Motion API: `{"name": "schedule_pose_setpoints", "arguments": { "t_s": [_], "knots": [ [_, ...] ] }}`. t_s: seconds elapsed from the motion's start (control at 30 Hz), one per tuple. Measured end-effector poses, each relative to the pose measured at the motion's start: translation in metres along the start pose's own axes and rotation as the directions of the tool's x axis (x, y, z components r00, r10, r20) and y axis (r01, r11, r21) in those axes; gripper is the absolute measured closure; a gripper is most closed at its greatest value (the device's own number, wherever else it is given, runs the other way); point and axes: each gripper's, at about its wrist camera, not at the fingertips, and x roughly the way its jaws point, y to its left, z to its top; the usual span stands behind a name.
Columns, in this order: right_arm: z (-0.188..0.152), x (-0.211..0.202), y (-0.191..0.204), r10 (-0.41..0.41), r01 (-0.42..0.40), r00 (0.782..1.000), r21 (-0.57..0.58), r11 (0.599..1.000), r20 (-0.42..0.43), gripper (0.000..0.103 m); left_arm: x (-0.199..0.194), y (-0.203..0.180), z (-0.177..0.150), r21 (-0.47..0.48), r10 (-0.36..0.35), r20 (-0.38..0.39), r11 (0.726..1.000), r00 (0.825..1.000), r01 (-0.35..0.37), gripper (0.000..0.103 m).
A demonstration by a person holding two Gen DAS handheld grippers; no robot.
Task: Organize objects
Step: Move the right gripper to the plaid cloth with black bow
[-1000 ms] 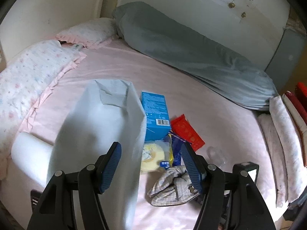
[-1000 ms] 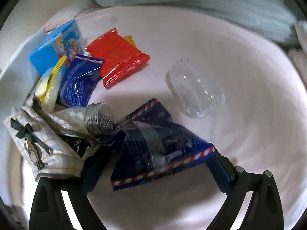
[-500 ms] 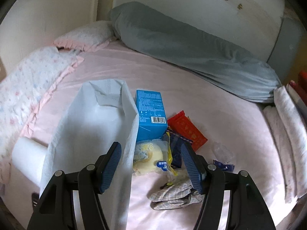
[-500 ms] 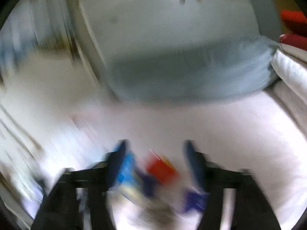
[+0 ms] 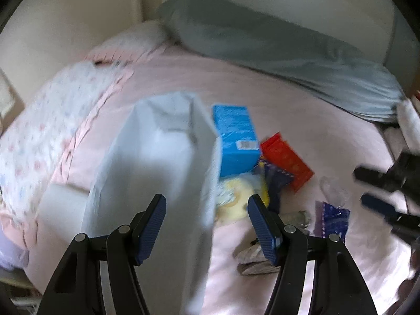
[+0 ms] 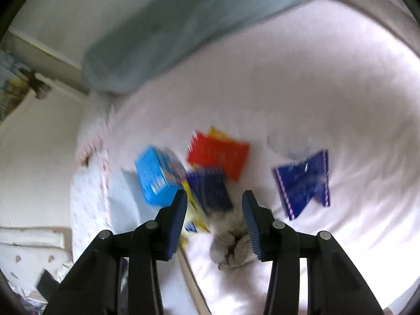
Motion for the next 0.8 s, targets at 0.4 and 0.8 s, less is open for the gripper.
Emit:
{"name": "schedule_pose_setpoints", "arguments": {
  "t_s": [0.4,0.8],
  "knots": [
    [-0.040,0.068,0.007,-0.060,0.050,0.944,-0.040,0.998,-0.324,0.059,0.019,0.005,-0.008,-0.032,0.007,-0.114,0.999,0.993,-0.011,0.041],
    [-0.054,0.082,0.026,-0.224,0.169,0.909,-0.181,0.969,-0.353,0.058,0.019,0.002,-0.007,-0.019,0.023,-0.122,1.000,0.992,-0.025,0.042]
  ]
}}
